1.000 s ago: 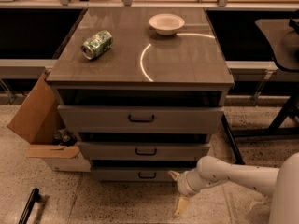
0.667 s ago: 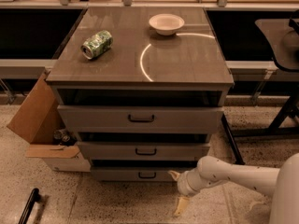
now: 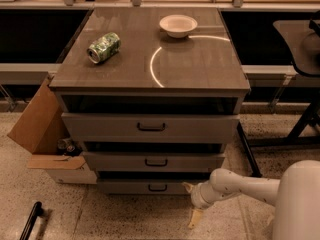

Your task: Open bottom drawer

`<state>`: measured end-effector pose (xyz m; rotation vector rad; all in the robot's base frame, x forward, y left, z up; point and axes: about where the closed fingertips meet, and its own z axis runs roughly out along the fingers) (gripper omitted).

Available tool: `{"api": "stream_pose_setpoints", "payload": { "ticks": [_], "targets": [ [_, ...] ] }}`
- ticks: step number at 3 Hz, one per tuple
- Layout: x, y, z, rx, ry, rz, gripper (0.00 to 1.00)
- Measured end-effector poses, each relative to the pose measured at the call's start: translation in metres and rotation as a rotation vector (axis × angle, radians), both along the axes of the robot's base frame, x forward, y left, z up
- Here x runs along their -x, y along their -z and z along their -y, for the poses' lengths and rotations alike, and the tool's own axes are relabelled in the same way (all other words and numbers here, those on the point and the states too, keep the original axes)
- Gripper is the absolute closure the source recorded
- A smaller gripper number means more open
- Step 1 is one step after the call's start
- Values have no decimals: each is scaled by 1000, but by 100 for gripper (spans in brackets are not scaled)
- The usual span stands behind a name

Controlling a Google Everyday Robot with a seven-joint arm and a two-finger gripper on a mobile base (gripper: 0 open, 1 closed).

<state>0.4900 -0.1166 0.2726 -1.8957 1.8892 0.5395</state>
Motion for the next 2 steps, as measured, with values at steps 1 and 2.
{"api": "stream_pose_setpoints", "payload": {
  "ticks": [1,2],
  "targets": [
    [-16,22,7,30,-8,49,0],
    [-32,39,9,58,-23,89,0]
  ]
}}
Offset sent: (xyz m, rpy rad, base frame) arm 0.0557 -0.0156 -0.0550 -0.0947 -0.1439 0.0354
